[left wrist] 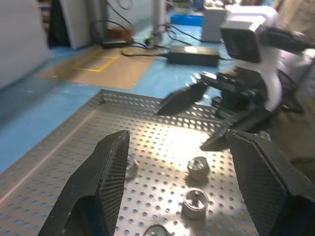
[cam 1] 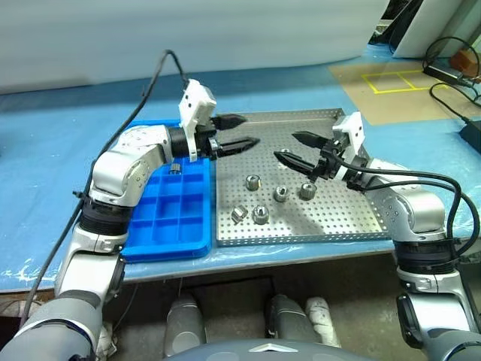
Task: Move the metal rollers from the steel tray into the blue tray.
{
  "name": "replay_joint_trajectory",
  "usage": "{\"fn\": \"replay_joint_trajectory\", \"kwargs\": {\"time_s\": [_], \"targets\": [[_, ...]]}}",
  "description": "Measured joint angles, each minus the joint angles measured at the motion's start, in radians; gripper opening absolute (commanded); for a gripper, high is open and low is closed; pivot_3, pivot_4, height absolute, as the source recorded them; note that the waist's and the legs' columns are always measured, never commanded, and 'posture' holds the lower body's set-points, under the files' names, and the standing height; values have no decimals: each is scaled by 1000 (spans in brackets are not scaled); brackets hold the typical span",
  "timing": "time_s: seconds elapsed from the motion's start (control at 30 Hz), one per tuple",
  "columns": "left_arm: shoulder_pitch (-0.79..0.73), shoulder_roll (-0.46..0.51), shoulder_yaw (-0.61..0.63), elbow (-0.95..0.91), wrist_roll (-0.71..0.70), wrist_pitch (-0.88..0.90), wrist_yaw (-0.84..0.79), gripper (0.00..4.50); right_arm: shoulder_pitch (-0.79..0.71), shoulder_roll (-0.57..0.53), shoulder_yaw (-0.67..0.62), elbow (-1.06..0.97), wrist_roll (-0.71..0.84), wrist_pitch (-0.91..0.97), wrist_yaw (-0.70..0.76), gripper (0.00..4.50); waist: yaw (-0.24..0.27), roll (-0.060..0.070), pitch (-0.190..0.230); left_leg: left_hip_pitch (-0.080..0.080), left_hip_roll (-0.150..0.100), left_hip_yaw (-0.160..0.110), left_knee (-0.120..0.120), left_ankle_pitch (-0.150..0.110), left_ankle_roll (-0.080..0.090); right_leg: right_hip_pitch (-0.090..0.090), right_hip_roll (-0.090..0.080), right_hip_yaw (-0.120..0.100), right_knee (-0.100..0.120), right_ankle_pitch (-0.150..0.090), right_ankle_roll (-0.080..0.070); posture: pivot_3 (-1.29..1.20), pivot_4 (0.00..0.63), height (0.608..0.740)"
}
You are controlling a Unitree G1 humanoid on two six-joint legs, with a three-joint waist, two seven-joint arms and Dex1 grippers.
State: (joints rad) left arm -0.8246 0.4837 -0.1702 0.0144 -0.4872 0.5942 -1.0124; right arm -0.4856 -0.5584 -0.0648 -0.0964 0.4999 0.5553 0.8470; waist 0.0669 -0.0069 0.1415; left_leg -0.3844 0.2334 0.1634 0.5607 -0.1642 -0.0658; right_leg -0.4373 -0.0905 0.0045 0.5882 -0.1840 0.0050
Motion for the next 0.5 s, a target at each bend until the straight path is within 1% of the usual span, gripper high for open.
{"fn": "replay_joint_trajectory", "kwargs": {"time_s": [0.07, 0.17, 0.27, 0.33, 0.4, 0.5], "targets": [[-27, 37, -63, 35, 53, -42, -85, 3337, 5, -37, 9, -15, 8, 13, 41, 4272, 2, 0, 0, 0, 0, 0, 0, 0, 0, 0, 0, 0, 0, 0, 0, -70, 150, 740], [-36, 83, -156, 98, 158, -151, -201, 3337, 28, -90, 14, -48, 10, 22, 86, 4272, 2, 0, 0, 0, 0, 0, 0, 0, 1, 1, 0, 0, -1, 0, 0, -82, 150, 740], [-46, 72, -240, 165, 267, -250, -250, 3337, 32, -91, 15, -47, 0, 15, 78, 4272, 2, 0, 0, 0, 0, 1, 1, 0, 0, 1, -1, 0, 0, 0, 0, -96, 150, 740], [-49, 56, -278, 181, 314, -280, -271, 3337, 39, -87, 14, -45, -12, 4, 62, 4272, 2, 0, 0, 0, 0, 1, 1, 0, 0, 1, -1, 0, 0, 0, 0, -105, 150, 740], [-49, 39, -301, 176, 324, -281, -305, 3337, 54, -74, 16, -43, -30, -9, 44, 4272, 1, 0, 0, 0, 0, 1, 1, 0, 0, 1, -1, 0, 0, 0, 0, -111, 150, 740], [-44, 49, -340, 165, 358, -289, -362, 3337, 80, -67, 19, -38, -55, -28, 24, 4272, -1, 0, 0, 1, 0, 1, 1, 0, 0, 1, -1, 0, 0, 0, -1, -125, 150, 740]]}}
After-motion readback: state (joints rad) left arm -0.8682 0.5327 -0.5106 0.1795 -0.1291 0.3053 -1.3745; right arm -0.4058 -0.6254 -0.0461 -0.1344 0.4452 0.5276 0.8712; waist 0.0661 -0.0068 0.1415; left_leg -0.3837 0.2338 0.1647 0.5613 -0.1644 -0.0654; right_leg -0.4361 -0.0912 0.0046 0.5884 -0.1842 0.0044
